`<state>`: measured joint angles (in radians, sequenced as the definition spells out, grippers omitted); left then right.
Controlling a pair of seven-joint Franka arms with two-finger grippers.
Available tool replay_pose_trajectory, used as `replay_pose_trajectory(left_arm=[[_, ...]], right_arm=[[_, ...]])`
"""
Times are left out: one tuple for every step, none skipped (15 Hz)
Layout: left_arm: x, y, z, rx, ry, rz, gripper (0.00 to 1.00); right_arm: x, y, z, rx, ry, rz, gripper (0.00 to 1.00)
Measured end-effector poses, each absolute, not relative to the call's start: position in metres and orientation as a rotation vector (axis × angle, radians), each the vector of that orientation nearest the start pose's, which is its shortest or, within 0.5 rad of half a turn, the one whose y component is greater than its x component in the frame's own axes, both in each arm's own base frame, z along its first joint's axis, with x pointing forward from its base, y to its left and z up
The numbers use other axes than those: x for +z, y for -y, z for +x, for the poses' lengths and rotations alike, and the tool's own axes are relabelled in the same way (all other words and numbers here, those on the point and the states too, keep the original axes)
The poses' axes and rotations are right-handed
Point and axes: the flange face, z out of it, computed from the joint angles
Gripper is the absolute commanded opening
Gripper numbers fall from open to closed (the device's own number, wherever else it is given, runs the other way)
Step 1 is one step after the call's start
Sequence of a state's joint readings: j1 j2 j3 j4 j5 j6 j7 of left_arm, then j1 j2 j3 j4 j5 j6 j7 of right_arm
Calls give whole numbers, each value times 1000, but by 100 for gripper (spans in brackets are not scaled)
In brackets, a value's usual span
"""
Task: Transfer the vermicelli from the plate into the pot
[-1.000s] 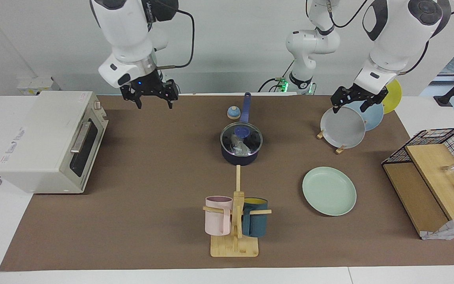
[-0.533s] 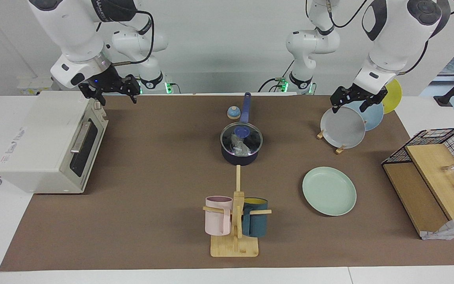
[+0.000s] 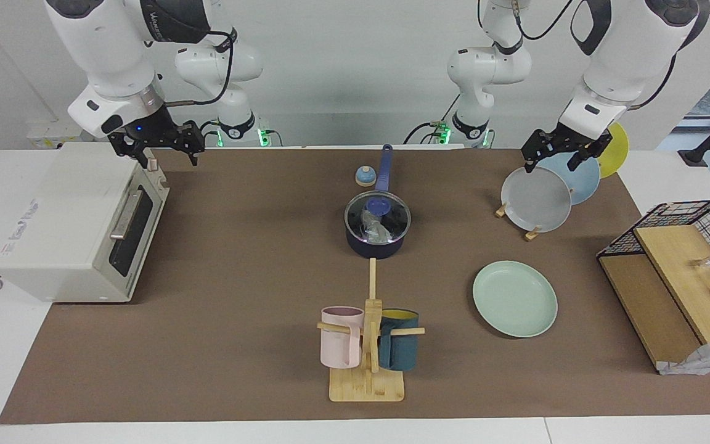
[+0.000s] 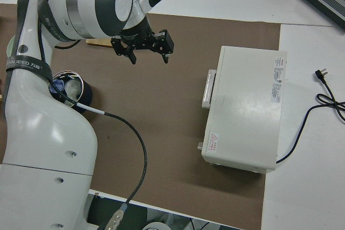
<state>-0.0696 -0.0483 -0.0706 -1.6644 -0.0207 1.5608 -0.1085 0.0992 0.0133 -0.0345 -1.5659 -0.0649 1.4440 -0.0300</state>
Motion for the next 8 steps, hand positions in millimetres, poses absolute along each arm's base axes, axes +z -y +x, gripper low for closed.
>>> replay_pose_trajectory(left_arm=[[606, 78, 531, 90, -49, -3150, 100], [606, 78, 531, 90, -49, -3150, 100], [606, 78, 531, 90, -49, -3150, 100], [606, 78, 531, 90, -49, -3150, 100], [606, 78, 531, 90, -49, -3150, 100], [606, 78, 531, 90, -49, -3150, 100], [606, 78, 531, 90, -49, -3150, 100], [606, 78, 531, 90, -49, -3150, 100]], right_arm=[[609, -24, 544, 217, 135, -3199, 100], [609, -21, 544, 218, 127, -3199, 100], [609, -19, 544, 218, 120, -3198, 100], [609, -16, 544, 219, 111, -3198, 100], [609, -11, 544, 221, 95, -3198, 100], [609, -4, 544, 223, 75, -3198, 100], [609, 2, 544, 224, 59, -3197, 100], [609, 5, 544, 224, 50, -3197, 100]])
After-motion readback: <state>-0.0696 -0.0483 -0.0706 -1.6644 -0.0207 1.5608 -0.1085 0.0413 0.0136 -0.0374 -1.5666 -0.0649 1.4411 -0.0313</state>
